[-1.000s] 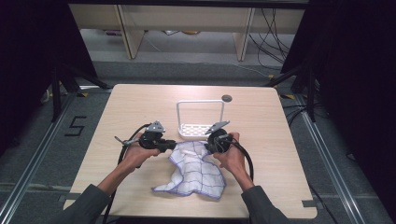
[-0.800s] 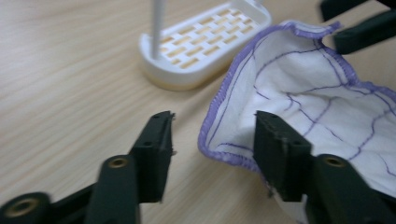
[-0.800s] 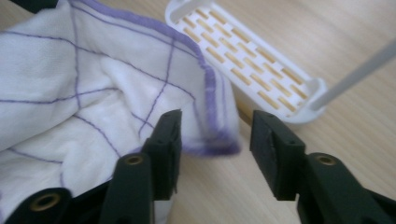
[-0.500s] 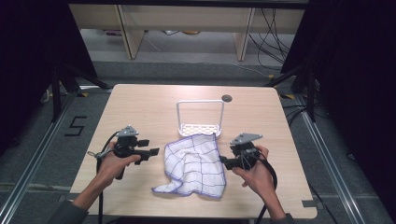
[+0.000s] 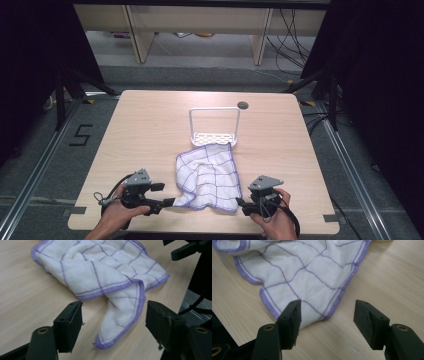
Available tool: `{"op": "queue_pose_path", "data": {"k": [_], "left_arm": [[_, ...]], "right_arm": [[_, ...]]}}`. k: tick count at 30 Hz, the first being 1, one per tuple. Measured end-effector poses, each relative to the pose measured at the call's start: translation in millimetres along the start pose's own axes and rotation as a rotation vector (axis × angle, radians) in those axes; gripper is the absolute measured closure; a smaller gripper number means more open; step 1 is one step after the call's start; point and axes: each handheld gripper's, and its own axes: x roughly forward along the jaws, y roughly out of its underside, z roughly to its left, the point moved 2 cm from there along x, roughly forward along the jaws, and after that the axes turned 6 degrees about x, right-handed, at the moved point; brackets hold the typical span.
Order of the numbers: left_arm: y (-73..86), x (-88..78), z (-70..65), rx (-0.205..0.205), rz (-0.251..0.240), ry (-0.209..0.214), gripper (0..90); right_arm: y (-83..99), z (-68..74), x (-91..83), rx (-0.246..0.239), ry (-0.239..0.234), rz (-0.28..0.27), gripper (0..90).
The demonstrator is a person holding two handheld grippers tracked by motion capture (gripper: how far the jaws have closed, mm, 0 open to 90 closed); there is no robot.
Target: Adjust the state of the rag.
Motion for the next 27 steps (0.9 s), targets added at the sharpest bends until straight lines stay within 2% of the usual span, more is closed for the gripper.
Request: {"op": "queue_pose_path", "data": {"k": [2,6,7,8,10,11,12,13,14,16,17,18,20,22,25,26,27], "left_arm": [[0.8,3.8,-6.1,0.026,0.026,0.003,31.9],[0.0,16.7,-15.4,0.057,0.039,0.006,33.8],[0.0,20.3,-15.7,0.08,0.06,0.004,33.8],[-0.2,24.4,-17.7,0.085,0.06,-0.002,34.3],[0.2,31.9,-17.0,0.143,0.1,-0.035,36.4],[0.4,35.0,-18.0,0.145,0.093,-0.043,38.2],[0.3,36.1,-16.1,0.184,0.116,-0.049,42.9],[-0.1,38.8,-17.0,0.177,0.101,-0.051,48.2],[-0.8,39.4,-15.5,0.195,0.103,-0.048,54.2],[-2.0,40.0,-14.5,0.199,0.104,-0.037,67.4],[-3.1,38.3,-12.0,0.233,0.115,-0.034,71.9],[-3.2,38.4,-11.6,0.217,0.097,-0.035,76.0],[-3.8,35.1,-7.6,0.215,0.094,-0.038,80.5],[-4.7,30.8,-3.9,0.211,0.088,-0.042,82.4],[-6.2,23.3,-0.5,0.16,0.045,-0.022,83.1],[-6.1,20.2,0.2,0.138,0.022,-0.011,83.1],[-5.9,15.7,1.5,0.128,0.019,-0.003,83.1]], "right_arm": [[2.4,1.8,3.0,0.012,0.0,0.01,40.2],[2.8,3.9,8.5,0.019,-0.008,0.018,39.3],[3.0,4.9,10.9,0.018,-0.008,0.013,38.4],[2.7,5.8,12.7,0.017,-0.004,0.019,37.2],[2.2,7.1,19.0,0.005,0.007,0.018,36.4],[1.7,7.4,21.3,0.007,0.01,0.03,36.1],[1.8,6.9,24.2,0.002,0.013,0.024,35.7],[2.0,8.9,26.4,0.027,0.011,0.037,35.8],[1.5,8.6,29.0,0.009,0.011,0.039,36.2],[1.1,12.0,35.2,-0.018,0.009,0.035,41.9],[0.6,12.2,35.5,-0.046,0.005,0.057,43.9],[0.4,13.2,37.3,-0.043,0.001,0.053,47.4],[-0.1,12.5,36.8,-0.023,-0.027,0.062,61.9],[0.6,10.4,35.6,-0.03,-0.036,0.057,76.3],[1.4,4.0,31.7,-0.039,-0.042,0.043,83.1],[1.6,3.1,27.4,-0.024,-0.044,0.04,83.9],[0.7,-0.1,23.0,-0.035,-0.037,0.017,84.2]]}}
